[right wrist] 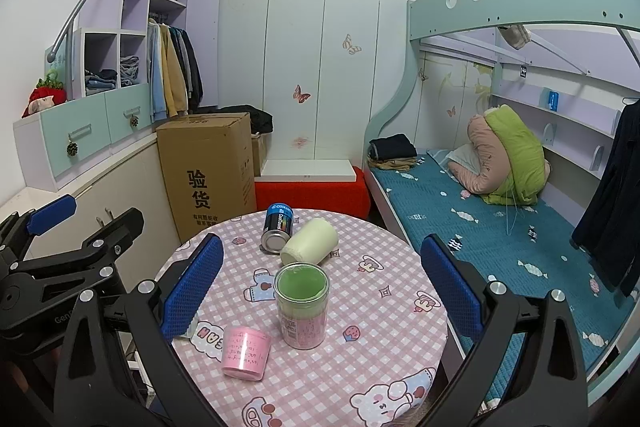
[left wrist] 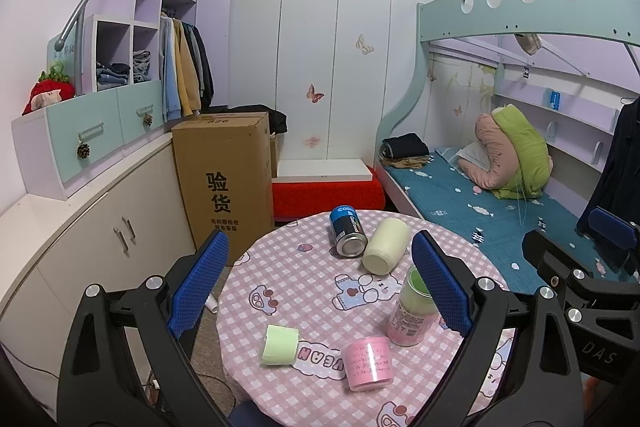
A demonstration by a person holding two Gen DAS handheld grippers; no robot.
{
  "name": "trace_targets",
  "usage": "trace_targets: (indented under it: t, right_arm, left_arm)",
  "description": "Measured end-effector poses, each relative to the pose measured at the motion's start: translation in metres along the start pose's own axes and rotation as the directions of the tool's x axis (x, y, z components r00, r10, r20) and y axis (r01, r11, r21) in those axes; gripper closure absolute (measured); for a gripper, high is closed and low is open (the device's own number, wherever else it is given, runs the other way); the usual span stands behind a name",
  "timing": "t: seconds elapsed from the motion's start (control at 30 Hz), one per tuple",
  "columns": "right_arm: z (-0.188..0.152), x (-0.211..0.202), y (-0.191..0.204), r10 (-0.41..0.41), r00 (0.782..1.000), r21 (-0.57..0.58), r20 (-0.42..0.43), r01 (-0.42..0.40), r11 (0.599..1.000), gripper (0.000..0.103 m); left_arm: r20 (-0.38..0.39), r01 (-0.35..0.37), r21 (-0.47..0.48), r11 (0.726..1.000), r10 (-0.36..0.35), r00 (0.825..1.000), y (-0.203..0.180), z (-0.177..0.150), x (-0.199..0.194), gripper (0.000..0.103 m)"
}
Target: Flip cup upright
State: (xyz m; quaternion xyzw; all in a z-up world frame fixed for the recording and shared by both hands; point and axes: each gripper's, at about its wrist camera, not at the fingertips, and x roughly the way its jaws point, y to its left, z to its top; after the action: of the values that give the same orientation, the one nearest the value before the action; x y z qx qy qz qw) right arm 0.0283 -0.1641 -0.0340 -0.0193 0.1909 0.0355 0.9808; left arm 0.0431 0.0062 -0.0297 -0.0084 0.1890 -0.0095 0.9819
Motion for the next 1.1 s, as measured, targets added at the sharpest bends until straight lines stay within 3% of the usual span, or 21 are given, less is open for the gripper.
trace_targets:
  t: [1.1]
  right_arm:
    - [-0.0021,0.0071,-0.0005,0.005,1.000,0.012,-0.019,-0.005,1.000,0.007]
  left_arm:
    - [0.004,-0.008,0.014,1.000,0.008,1.000,0.0018,-0.0004,0.0047,0.010]
